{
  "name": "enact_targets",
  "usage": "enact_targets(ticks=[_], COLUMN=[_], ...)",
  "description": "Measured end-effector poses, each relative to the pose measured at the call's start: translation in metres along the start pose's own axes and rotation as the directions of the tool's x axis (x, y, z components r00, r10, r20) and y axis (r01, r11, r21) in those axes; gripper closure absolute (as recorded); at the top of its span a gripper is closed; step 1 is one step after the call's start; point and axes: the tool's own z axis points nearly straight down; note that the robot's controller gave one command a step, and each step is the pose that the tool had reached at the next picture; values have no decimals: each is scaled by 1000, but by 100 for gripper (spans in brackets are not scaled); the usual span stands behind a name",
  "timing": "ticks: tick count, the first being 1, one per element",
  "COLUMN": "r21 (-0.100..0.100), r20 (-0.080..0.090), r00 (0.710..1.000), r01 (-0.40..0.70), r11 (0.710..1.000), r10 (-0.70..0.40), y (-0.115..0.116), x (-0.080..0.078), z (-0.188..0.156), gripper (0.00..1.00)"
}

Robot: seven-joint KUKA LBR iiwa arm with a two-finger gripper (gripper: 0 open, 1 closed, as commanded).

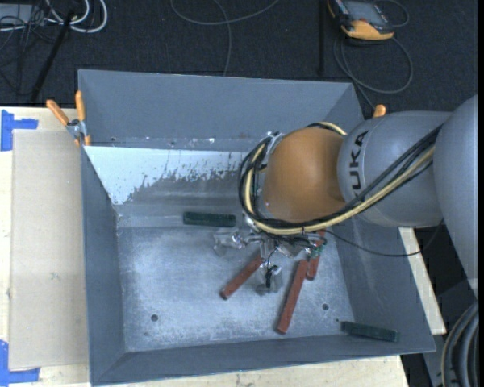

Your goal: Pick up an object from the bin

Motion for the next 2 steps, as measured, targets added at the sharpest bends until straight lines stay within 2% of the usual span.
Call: enact_targets(ticks=[1,2], r21=[0,0], r20=[0,0], r00=[1000,1000], r01=[-2,-4], r11=[1000,1000], r10=[2,4], y=[0,0], x=[0,0], z=[0,0], gripper=[100,0])
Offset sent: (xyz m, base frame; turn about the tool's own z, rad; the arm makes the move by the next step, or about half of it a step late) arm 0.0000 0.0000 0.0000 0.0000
